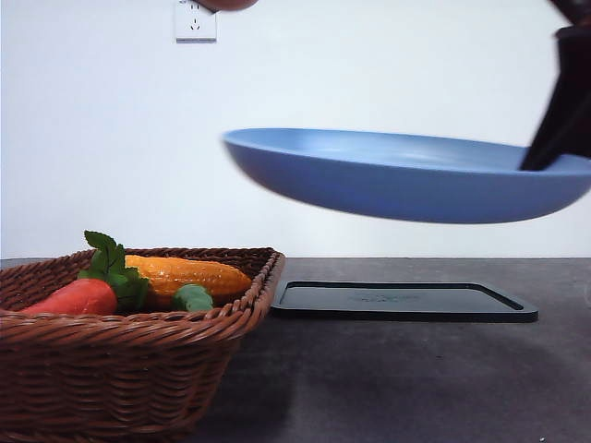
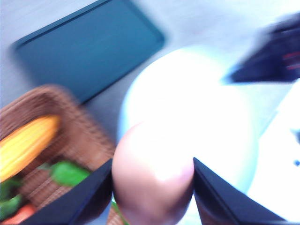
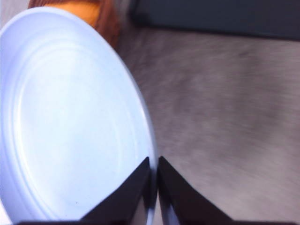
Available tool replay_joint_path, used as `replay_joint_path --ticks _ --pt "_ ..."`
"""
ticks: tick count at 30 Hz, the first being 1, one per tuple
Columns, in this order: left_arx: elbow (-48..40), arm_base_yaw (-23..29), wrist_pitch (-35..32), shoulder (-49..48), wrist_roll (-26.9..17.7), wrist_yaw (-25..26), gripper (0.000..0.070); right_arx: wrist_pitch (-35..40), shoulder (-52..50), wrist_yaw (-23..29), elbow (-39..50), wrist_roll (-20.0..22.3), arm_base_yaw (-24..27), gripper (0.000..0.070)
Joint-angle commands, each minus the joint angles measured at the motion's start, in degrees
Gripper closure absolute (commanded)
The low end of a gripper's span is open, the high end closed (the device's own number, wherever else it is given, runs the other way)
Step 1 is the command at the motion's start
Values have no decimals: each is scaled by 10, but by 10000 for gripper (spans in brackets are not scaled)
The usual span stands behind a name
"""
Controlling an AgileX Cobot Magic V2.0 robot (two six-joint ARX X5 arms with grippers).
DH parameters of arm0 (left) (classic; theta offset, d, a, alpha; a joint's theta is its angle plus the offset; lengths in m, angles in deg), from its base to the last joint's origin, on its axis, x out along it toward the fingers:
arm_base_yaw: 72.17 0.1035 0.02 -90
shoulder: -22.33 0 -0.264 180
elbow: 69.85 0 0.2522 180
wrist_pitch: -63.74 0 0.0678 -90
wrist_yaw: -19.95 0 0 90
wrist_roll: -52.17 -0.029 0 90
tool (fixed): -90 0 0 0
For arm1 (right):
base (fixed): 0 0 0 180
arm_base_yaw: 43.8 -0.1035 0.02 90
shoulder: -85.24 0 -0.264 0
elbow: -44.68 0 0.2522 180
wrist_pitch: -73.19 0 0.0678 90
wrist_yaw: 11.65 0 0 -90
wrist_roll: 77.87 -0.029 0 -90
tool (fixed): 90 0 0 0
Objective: Transfer egg from basket to plate and serve
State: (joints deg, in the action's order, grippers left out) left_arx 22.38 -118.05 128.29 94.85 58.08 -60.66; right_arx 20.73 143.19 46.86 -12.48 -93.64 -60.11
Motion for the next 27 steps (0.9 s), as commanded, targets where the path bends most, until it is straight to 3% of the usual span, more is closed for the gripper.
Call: replay_joint_path --ticks 1,6,12,27 --pt "7 -18 -2 11 -3 2 482 23 14 -7 -11 -23 -26 700" --pt "7 -63 -2 42 -3 2 482 64 44 -7 -11 -46 -65 700" --pt "7 -97 -2 104 -4 0 482 60 60 -16 -11 -47 -80 700" --pt "7 -108 0 210 -5 -6 480 28 60 -15 -11 -41 -81 700"
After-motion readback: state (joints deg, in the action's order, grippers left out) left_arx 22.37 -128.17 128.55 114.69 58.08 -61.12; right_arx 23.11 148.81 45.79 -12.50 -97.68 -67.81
